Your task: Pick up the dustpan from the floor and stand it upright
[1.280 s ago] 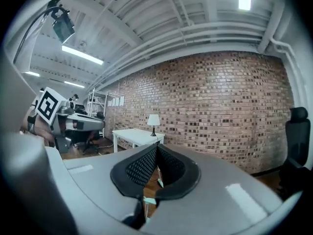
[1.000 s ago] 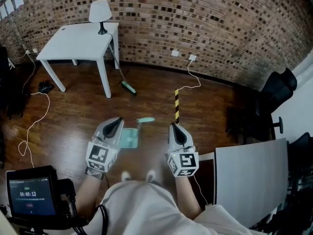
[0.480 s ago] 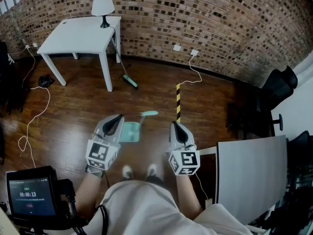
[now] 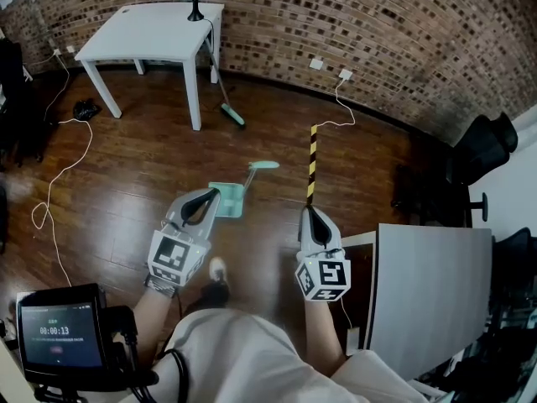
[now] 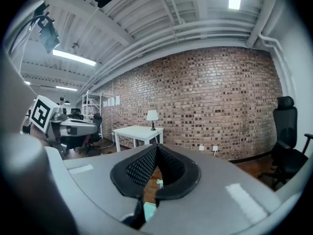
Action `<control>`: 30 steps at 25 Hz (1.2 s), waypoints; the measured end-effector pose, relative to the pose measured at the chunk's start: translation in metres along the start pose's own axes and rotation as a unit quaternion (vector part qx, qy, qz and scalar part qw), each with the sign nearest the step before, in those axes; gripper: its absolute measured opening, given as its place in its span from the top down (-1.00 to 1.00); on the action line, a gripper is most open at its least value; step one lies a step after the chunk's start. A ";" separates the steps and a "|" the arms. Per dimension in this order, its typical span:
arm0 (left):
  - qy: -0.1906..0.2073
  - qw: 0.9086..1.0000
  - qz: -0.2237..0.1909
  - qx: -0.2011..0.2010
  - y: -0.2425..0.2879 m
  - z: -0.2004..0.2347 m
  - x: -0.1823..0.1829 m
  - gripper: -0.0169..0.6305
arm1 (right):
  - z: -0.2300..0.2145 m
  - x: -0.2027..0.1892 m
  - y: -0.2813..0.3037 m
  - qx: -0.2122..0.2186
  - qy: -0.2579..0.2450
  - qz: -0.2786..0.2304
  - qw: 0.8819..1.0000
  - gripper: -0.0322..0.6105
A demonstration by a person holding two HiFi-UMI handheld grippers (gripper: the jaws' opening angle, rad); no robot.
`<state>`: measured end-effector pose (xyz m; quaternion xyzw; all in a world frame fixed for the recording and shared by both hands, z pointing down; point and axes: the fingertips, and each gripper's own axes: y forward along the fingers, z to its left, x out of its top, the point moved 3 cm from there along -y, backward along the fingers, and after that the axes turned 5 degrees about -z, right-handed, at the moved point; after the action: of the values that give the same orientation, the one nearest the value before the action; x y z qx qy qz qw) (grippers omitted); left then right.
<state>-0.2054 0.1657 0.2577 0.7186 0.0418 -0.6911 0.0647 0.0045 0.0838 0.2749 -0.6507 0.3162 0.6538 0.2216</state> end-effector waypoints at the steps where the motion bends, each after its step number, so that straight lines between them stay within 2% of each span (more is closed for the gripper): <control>1: 0.001 1.000 0.000 -0.003 -0.009 -0.012 0.000 0.95 | 0.001 -0.003 -0.012 0.003 -0.003 0.002 1.000 0.86; 5: 0.004 1.000 0.000 0.000 -0.055 -0.065 -0.009 0.95 | 0.006 -0.016 -0.072 0.013 -0.015 -0.005 1.000 0.86; 11: 0.007 1.000 0.001 0.014 -0.132 -0.172 -0.031 0.95 | -0.014 -0.054 -0.199 -0.001 -0.019 0.000 1.000 0.86; 14: 0.000 0.999 0.012 0.038 -0.172 -0.210 -0.043 0.95 | -0.016 -0.066 -0.258 -0.005 -0.025 0.005 1.000 0.86; 18: -0.004 0.998 0.015 0.053 -0.211 -0.249 -0.030 0.95 | -0.024 -0.065 -0.322 -0.017 -0.019 0.011 1.000 0.86; 23: 0.005 0.999 0.012 0.050 -0.241 -0.279 -0.011 0.95 | -0.026 -0.063 -0.372 -0.032 -0.002 0.012 0.999 0.86; 30: 0.009 0.999 0.011 0.048 -0.263 -0.284 0.006 0.95 | -0.006 -0.043 -0.392 -0.040 -0.011 -0.004 0.999 0.86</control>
<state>0.0361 0.4681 0.2527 0.7273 0.0011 -0.6853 0.0376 0.2861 0.3602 0.2683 -0.6529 0.2850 0.6722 0.2018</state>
